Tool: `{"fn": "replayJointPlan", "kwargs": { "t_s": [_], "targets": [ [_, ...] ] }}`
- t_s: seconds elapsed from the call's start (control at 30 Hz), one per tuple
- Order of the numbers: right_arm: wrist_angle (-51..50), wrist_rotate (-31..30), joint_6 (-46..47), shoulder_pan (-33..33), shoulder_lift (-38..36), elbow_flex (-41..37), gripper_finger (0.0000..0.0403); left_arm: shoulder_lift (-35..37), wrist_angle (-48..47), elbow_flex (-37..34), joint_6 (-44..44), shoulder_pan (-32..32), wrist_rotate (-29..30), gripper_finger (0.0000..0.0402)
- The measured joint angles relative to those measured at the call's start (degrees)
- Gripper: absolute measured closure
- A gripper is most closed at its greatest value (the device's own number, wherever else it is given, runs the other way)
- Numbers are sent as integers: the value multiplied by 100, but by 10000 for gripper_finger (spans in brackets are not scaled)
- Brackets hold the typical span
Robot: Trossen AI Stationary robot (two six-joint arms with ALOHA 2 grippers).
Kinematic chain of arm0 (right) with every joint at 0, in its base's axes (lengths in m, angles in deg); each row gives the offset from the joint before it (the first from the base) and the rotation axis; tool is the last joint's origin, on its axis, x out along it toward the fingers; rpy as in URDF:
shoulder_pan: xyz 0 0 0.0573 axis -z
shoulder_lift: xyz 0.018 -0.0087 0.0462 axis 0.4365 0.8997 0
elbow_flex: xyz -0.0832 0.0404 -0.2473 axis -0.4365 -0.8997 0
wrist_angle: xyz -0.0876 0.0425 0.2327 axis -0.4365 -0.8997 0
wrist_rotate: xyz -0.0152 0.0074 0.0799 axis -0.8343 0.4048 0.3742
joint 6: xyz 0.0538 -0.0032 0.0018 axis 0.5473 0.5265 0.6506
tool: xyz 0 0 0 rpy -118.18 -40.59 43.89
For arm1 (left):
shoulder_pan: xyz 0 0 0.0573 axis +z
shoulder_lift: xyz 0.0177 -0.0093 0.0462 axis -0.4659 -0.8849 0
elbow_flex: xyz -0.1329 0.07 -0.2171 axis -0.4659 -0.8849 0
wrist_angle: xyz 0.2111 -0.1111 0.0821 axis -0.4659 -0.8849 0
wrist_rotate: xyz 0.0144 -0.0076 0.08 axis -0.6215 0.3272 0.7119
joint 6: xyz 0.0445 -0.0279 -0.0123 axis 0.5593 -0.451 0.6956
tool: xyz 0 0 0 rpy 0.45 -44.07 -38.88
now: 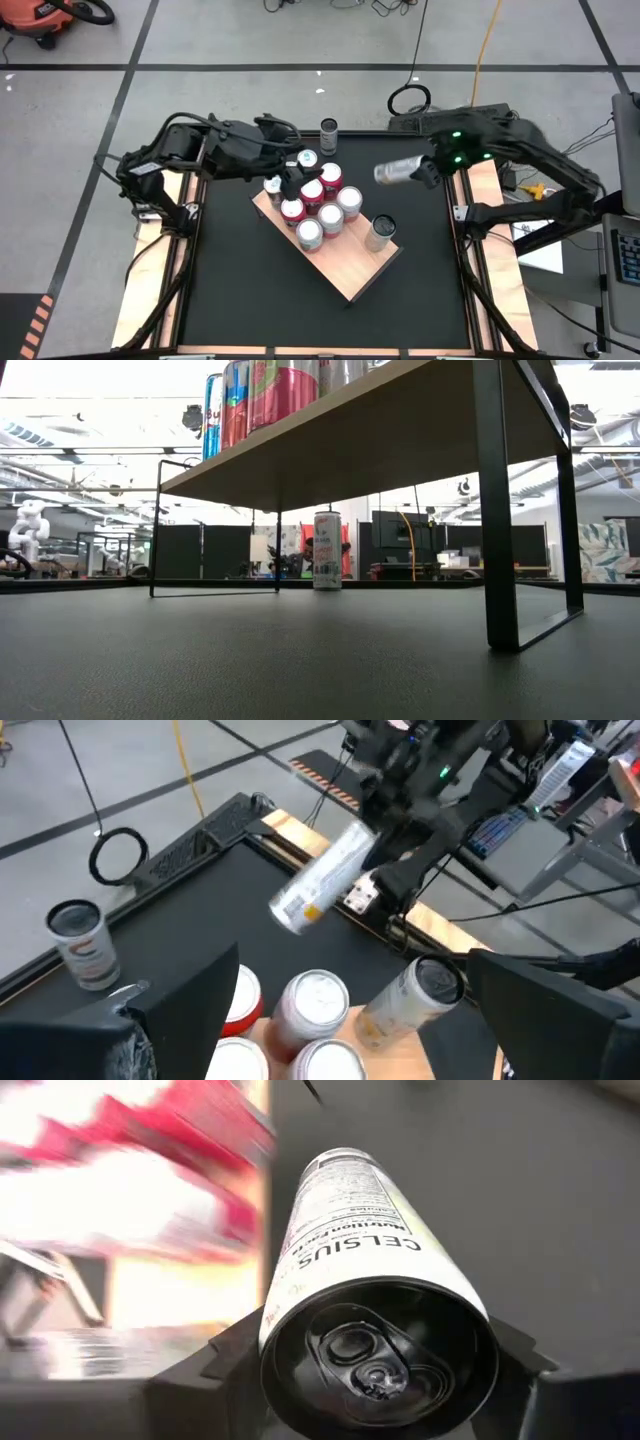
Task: Place canned beverage on shelf
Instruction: Put the bottom white soda can on the shelf aligned with the other white soda can
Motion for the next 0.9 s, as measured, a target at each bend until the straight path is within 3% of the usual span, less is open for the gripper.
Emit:
{"fn": "replayJointPlan", "kwargs": {
  "t_s": [0.2, 0.5, 0.9],
  "targets": [
    [751, 6, -271, -146, -358, 584, 176, -218, 331, -4, -49, -22, 187, 9],
    [1626, 439, -1076, -337, -550, 1127, 177, -249, 468, -4, -948, -8, 808, 9],
    [2985, 1120, -2670, -647, -443, 1143, 175, -218, 1441, -2, -1956, 61, 368, 9]
  ]
}}
